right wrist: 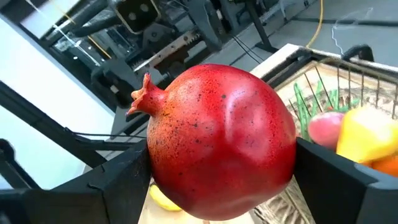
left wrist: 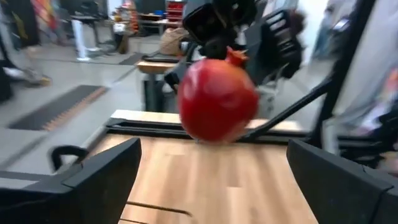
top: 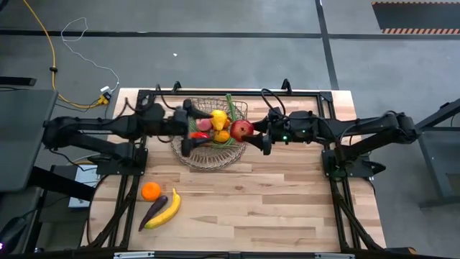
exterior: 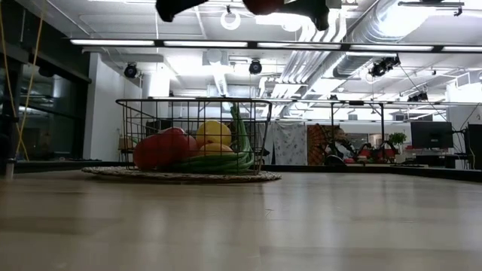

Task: Build produce basket
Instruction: Put the pomegranate into the wire basket

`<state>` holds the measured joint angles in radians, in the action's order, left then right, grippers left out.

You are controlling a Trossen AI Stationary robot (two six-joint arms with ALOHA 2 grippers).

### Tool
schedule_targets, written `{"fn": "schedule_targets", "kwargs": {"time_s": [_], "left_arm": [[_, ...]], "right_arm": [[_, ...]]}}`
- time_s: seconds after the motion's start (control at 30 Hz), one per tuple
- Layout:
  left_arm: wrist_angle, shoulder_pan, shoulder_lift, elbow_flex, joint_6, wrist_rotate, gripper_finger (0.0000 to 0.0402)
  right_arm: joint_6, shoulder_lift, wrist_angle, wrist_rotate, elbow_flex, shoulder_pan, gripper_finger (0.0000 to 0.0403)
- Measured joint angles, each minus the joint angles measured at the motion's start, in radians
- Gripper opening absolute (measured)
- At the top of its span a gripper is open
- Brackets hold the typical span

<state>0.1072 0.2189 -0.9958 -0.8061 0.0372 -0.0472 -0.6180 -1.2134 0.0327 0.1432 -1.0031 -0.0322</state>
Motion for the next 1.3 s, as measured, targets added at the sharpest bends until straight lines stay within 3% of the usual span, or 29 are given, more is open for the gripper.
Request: {"fn": "schedule_targets", "kwargs": {"time_s": [0.17, 0.37, 0.63, 0.87, 1.3], "left_arm": [[0.045, -0.027, -0.106, -0.042, -0.141, 0.095, 0.0392], [0.1, -0.04, -0.193, -0.071, -0.197, 0.079, 0.0392], [0.127, -0.062, -0.22, -0.072, -0.287, 0.085, 0.0392], [0.231, -0.061, -0.262, -0.073, -0.285, 0.077, 0.0392], [0.243, -0.064, -0.285, -0.071, -0.276, 0.06, 0.0386]], "right_arm": [[-0.009, -0.061, 0.093, 0.002, 0.0, 0.0, 0.0328], [0.015, -0.126, 0.168, 0.024, 0.0, 0.002, 0.0328], [0.012, -0.13, 0.2, -0.002, 0.002, 0.028, 0.0328], [-0.01, -0.146, 0.267, -0.068, 0.002, 0.026, 0.0328], [-0.01, -0.172, 0.288, -0.086, 0.002, 0.026, 0.0328]]}}
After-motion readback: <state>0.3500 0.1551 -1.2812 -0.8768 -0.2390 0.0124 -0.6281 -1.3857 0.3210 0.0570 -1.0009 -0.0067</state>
